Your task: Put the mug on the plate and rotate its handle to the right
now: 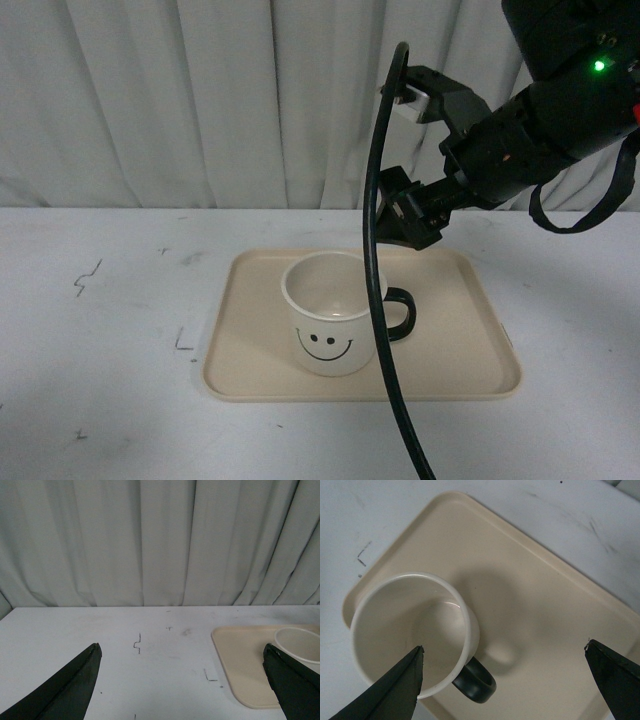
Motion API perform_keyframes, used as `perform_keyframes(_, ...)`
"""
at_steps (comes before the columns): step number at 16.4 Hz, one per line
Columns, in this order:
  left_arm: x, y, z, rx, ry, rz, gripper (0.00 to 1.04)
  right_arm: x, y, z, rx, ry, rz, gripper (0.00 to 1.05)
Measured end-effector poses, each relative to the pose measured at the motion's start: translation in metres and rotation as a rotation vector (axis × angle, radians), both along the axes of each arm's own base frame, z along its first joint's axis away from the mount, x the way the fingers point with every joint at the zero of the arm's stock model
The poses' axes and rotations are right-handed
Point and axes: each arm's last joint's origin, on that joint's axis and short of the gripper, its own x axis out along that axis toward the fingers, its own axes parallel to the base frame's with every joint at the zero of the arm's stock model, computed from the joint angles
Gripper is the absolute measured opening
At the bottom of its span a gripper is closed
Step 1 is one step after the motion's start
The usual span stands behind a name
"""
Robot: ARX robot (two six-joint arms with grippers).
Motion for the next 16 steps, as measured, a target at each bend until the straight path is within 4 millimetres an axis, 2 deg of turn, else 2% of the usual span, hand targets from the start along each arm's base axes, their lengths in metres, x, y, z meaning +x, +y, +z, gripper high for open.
perform_keyframes(3,0.000,0.000,0.000,0.000,0.000,0.000,0.98,0.004,0.007,-0.008,-0.008,0.024,0.010,0.98)
perform_keyframes(5,0.000,0.000,0.000,0.000,0.000,0.000,0.98,0.008,0.023,-0.016,-0.019,0.028,0.039,0.98)
perform_keyframes(7,0.000,0.000,0.000,0.000,0.000,0.000,0.98,0.015,0.037,-0.027,-0.047,-0.016,0.075,0.98)
perform_keyframes(10,0.000,0.000,0.000,0.000,0.000,0.000,0.98,0.019,0.047,-0.047,-0.098,0.000,0.107,0.97)
perform_keyframes(12,0.000,0.000,0.000,0.000,0.001,0.000,0.98,0.021,0.052,-0.055,-0.106,0.013,0.133,0.77)
perform_keyframes(16,0.000,0.000,0.000,0.000,0.000,0.000,0.98,0.021,0.058,-0.049,-0.091,0.009,0.176,0.33)
